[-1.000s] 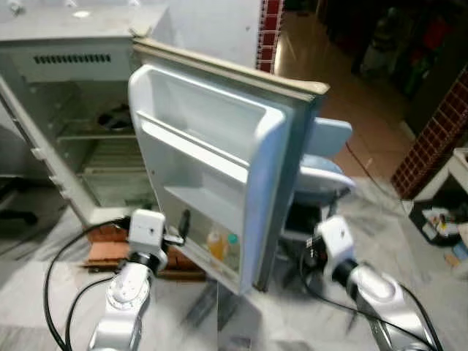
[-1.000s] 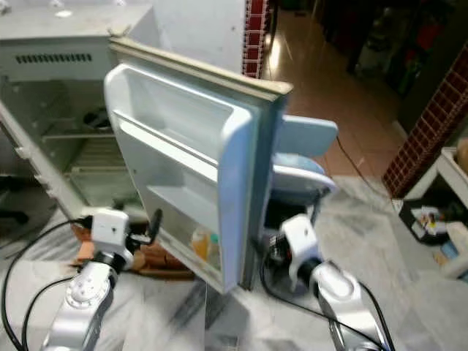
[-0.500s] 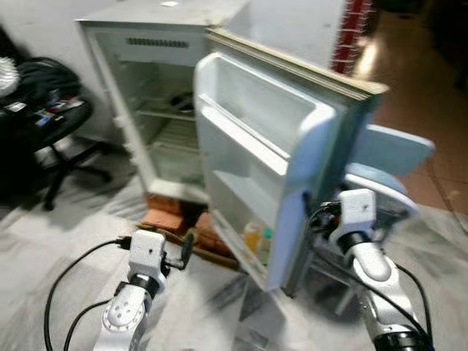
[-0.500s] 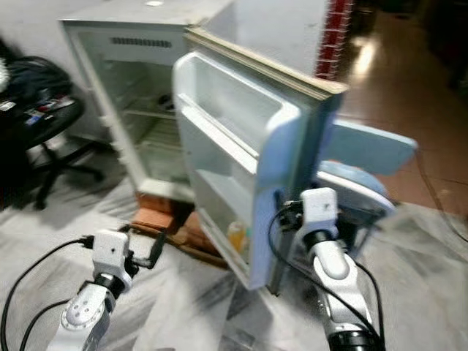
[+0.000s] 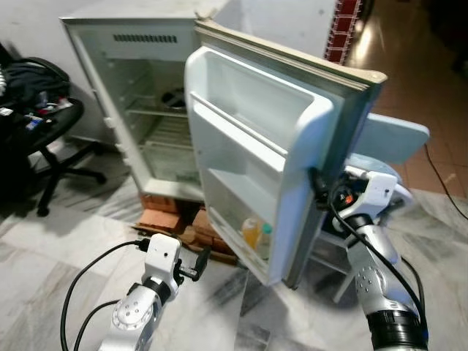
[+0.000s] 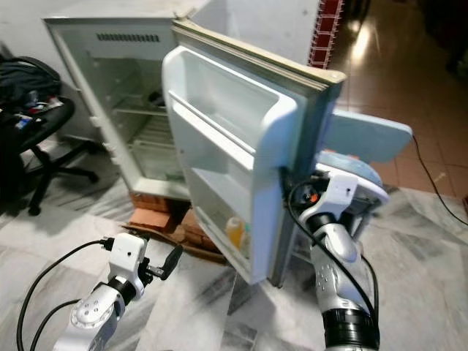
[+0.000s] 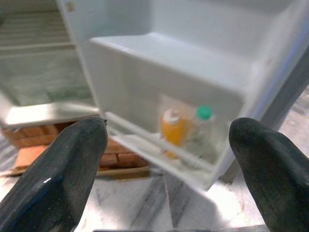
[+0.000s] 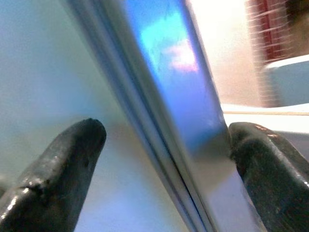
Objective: Restocking fridge
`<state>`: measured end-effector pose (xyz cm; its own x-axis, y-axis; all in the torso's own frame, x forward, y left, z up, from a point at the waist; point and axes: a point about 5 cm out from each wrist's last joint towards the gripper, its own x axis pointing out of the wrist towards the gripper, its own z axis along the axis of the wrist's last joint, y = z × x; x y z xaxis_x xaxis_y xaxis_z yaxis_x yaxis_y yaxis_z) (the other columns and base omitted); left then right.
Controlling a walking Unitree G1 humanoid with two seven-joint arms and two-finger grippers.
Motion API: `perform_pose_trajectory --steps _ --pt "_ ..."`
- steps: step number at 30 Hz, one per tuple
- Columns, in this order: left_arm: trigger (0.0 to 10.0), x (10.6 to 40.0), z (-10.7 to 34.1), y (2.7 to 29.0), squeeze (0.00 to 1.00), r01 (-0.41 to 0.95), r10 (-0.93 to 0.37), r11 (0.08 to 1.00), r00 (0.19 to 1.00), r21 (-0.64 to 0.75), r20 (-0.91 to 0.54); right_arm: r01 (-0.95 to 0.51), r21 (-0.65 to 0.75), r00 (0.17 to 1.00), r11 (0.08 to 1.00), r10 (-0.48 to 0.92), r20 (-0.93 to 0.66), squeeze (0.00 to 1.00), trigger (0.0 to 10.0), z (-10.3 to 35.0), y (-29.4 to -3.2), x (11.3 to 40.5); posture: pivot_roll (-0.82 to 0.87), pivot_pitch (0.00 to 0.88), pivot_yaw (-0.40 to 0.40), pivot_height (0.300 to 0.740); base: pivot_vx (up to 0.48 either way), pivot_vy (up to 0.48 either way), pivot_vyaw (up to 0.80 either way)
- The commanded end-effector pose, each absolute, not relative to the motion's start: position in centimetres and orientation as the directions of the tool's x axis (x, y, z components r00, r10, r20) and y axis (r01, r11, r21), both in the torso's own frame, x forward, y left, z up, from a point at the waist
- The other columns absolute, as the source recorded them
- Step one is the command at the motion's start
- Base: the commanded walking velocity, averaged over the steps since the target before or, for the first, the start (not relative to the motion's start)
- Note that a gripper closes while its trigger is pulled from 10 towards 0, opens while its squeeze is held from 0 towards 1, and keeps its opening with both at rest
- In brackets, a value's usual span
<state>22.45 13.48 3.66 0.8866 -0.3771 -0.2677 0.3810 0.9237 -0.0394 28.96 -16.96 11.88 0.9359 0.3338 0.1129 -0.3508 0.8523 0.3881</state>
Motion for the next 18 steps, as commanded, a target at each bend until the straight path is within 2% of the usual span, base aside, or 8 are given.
perform_pose_trajectory --steps 1,2,3,5,6,10,12,18 --pt "10.0 22.5 3.5 13.7 0.0 0.386 -0.379 0.922 0.88 -0.033 -0.286 -0.645 0.38 0.763 0.663 0.585 0.274 0.0 10.0 15.0 -12.9 27.9 -0.01 0.0 0.032 0.74 0.0 0.0 0.0" --pt "10.0 22.5 3.5 13.7 0.0 0.39 -0.382 0.92 0.879 -0.031 -0.287 -0.754 0.377 0.647 0.538 0.71 0.279 0.0 10.0 14.9 -12.2 26.1 -0.01 0.0 0.031 0.74 0.0 0.0 0.0" --pt "10.0 22.6 3.5 13.7 0.0 0.389 -0.381 0.921 0.879 -0.03 -0.286 -0.777 0.369 0.609 0.51 0.756 0.239 0.0 10.0 14.0 -12.5 25.5 -0.01 0.0 0.028 0.74 0.0 0.0 0.0" --pt "10.0 22.6 3.5 13.7 0.0 0.387 -0.379 0.921 0.88 -0.029 -0.285 -0.772 0.368 0.607 0.518 0.772 0.188 0.0 10.0 13.1 -12.7 25.2 -0.01 0.0 0.028 0.74 0.0 0.0 0.0" --pt "10.0 22.6 3.5 13.7 0.0 0.378 -0.369 0.926 0.885 -0.025 -0.284 -0.772 0.295 0.603 0.563 0.796 0.057 0.0 10.0 11.0 -13.3 24.9 -0.01 0.0 0.026 0.74 0.0 0.0 0.0" --pt "10.0 22.5 3.5 13.9 0.0 0.362 -0.347 0.932 0.895 0.004 -0.281 -0.798 0.246 0.539 0.55 0.834 -0.117 0.0 10.0 8.2 -14.3 23.5 0.0 0.0 0.023 0.74 0.0 0.0 0.0" --pt "10.0 22.4 3.6 14.1 0.0 0.34 -0.32 0.94 0.907 0.028 -0.272 -0.826 0.233 0.475 0.514 0.856 -0.203 0.0 10.0 7.1 -14.6 22.4 0.0 0.0 0.021 0.74 0.0 0.0 0.0" --pt "10.0 22.3 4.1 14.9 0.0 0.262 -0.241 0.963 0.944 0.067 -0.225 -0.834 0.219 0.461 0.506 0.858 -0.227 0.0 10.0 6.5 -14.3 22.4 0.01 0.0 0.016 0.74 0.0 0.0 0.0"
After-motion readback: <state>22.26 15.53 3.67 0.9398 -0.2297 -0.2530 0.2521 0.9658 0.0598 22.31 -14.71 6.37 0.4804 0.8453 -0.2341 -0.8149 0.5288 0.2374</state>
